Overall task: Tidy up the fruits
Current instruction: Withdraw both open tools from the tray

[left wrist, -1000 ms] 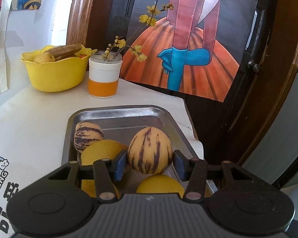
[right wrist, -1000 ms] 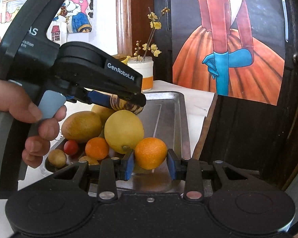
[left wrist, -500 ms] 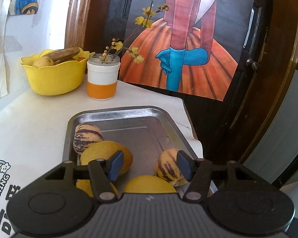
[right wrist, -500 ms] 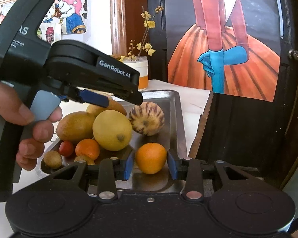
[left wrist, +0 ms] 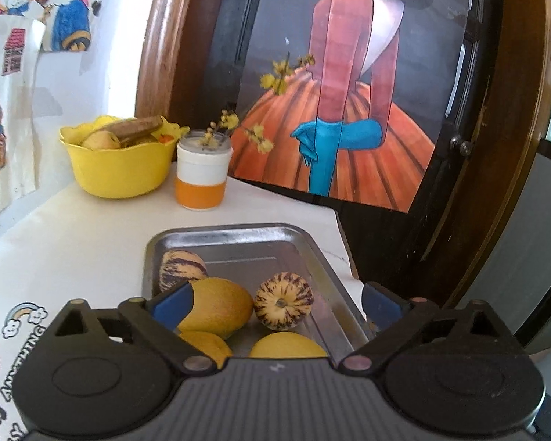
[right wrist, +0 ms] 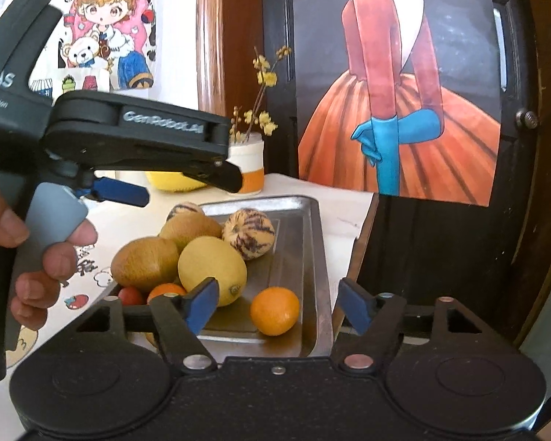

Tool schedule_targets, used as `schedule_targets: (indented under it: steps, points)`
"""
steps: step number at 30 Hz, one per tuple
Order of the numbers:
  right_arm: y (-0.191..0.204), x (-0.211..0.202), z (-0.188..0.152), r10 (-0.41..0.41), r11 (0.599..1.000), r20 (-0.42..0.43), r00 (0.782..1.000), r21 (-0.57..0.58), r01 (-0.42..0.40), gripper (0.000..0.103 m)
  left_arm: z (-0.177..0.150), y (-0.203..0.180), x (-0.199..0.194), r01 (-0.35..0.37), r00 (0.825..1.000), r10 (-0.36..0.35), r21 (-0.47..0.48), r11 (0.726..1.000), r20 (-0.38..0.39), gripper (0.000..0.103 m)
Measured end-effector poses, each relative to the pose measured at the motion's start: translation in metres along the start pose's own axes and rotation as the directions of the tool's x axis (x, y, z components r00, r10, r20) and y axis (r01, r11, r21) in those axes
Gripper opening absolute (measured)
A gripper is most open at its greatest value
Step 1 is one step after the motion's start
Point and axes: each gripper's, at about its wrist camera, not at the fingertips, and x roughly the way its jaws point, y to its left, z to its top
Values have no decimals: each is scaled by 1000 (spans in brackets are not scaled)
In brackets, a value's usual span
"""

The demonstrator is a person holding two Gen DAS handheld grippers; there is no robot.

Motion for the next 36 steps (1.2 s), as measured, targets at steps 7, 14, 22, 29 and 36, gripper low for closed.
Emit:
schedule_targets:
  steps: [7, 14, 22, 29, 36]
  points:
    - [7, -19, 9, -13, 1000, 35, 999, 4, 13, 85, 1, 15, -25, -19, 999, 20, -44, 999, 30, 102]
    - [20, -40, 19, -12, 1000, 67, 998, 6, 11, 96, -1, 31, -57, -39, 997, 43, -60, 997, 64, 102]
    - [35, -62, 26, 2, 1000, 78, 997, 28, -4, 102, -10, 53, -98, -57, 993, 67, -96, 994, 98, 102]
    - [47, -82, 24, 4, 999, 88, 996, 48, -8, 102, -26, 73, -132, -67, 988, 83, -122, 990, 128, 102]
    - [62, -99, 22, -3, 999, 98, 995, 50, -2, 102, -42, 94, -159, -82, 984, 104, -151, 985, 145, 102]
